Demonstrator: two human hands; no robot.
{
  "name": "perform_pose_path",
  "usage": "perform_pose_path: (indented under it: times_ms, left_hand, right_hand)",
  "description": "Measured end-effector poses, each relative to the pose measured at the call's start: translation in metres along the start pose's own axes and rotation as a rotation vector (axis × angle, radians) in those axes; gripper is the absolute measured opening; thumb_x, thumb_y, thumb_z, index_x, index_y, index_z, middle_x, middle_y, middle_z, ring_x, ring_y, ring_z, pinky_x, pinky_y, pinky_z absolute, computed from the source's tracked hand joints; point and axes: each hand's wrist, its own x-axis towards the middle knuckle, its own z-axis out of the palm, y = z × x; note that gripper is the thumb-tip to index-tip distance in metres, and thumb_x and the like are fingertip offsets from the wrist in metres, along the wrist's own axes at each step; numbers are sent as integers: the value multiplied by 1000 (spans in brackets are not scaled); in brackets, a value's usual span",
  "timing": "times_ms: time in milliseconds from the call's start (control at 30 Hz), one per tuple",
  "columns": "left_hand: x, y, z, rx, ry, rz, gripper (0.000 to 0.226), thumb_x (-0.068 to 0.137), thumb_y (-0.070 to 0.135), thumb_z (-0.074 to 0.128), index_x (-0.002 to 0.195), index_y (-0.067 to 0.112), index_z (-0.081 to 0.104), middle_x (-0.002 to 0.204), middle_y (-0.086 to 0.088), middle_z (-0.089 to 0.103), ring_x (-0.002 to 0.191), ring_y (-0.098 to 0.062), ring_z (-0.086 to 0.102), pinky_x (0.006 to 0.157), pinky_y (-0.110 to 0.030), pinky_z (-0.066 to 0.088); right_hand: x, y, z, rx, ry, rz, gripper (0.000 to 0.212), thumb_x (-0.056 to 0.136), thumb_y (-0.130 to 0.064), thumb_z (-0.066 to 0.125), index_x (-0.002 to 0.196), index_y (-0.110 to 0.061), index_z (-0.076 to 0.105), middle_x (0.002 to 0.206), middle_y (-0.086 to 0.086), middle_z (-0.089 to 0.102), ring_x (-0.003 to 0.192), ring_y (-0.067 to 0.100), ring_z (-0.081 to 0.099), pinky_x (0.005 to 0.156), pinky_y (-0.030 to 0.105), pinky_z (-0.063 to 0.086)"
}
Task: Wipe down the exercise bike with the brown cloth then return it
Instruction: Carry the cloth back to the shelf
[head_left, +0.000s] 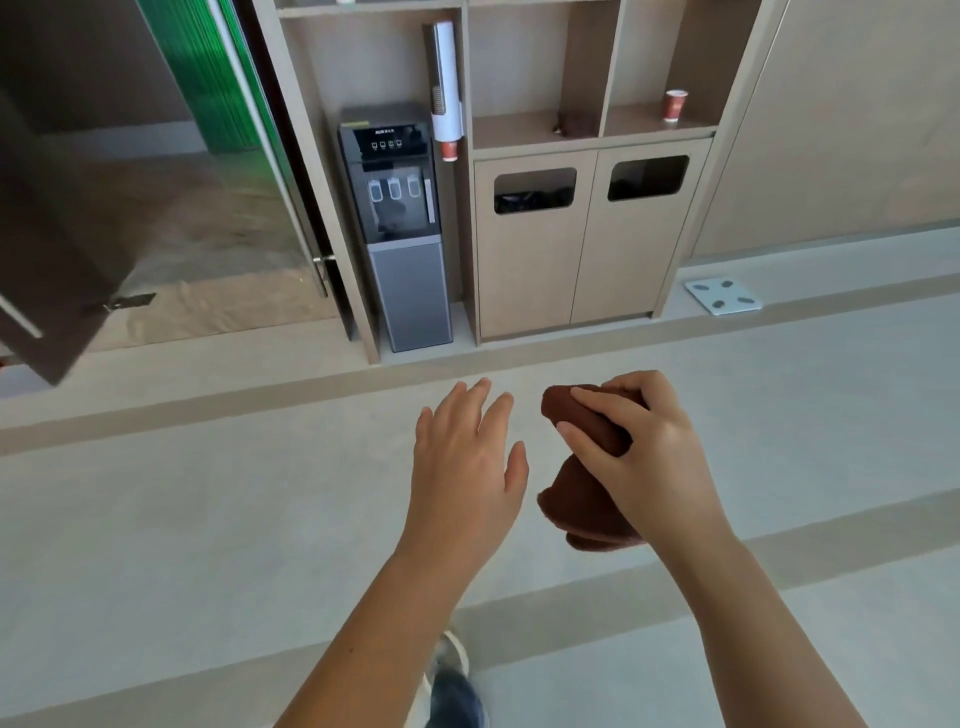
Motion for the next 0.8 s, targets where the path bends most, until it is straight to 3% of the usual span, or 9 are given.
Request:
perform_pose_path:
  times_ms: [300,467,667,800]
  left_hand:
    - [226,-101,24,-66,100,-67,46,92,31,45,135,17,38,146,-4,33,135,-22,22,112,-41,17]
    - [334,-157,25,-27,153,-98,44,91,25,49,132,12,43,143,-9,38,133,-26,27,109,-41,18]
    - [453,-193,51,7,124,-117,46,92,29,47,135,16,39,145,-5,34,135,-23,23,110,-41,14]
    - [549,-208,69,35,183,-112,45,90,25,52,132,12,44,141,-9,40,133,-27,28,108,-45,20]
  right_hand:
    - [229,16,124,-32,-84,-51,34,79,-28,71,112,-19,66,108,3,52,95,23,55,85,30,46]
    - [342,15,183,3,-134,-99,36,80,-28,70,114,-20,65,110,3,51,99,25,54,88,34,47]
    - [455,50,234,16,-163,-89,36,79,-28,70,114,-21,65,111,2,50,99,24,54,88,31,46]
    - [545,81,264,48,-133,-123,35,79,-28,71,112,-19,66,112,2,51,98,22,54,87,29,45]
